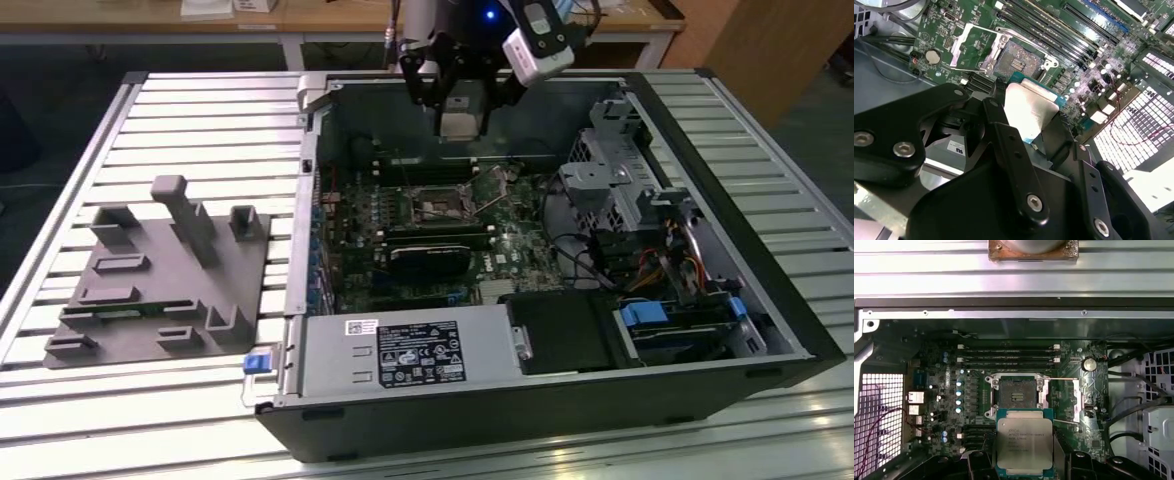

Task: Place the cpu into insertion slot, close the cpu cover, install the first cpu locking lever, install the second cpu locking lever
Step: 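Place the cpu into insertion slot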

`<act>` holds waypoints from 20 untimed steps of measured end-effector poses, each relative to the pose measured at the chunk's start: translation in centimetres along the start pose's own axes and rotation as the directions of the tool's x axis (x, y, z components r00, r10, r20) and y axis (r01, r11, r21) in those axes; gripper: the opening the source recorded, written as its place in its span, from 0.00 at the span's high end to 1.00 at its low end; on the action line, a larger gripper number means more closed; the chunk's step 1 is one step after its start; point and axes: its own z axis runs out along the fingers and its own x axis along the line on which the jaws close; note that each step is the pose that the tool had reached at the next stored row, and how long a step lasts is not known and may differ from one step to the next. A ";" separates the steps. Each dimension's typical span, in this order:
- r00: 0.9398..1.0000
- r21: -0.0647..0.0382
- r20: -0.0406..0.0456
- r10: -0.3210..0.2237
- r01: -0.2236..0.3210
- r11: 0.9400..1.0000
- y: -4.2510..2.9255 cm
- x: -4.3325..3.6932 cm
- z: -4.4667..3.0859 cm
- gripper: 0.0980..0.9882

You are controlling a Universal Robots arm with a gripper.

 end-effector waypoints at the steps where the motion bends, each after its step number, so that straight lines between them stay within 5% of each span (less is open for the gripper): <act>1: 1.000 0.000 0.000 0.000 0.000 1.000 -0.01 0.00 0.13 0.51; 20: 1.000 0.000 0.000 0.000 0.000 1.000 -0.26 -0.06 2.93 0.51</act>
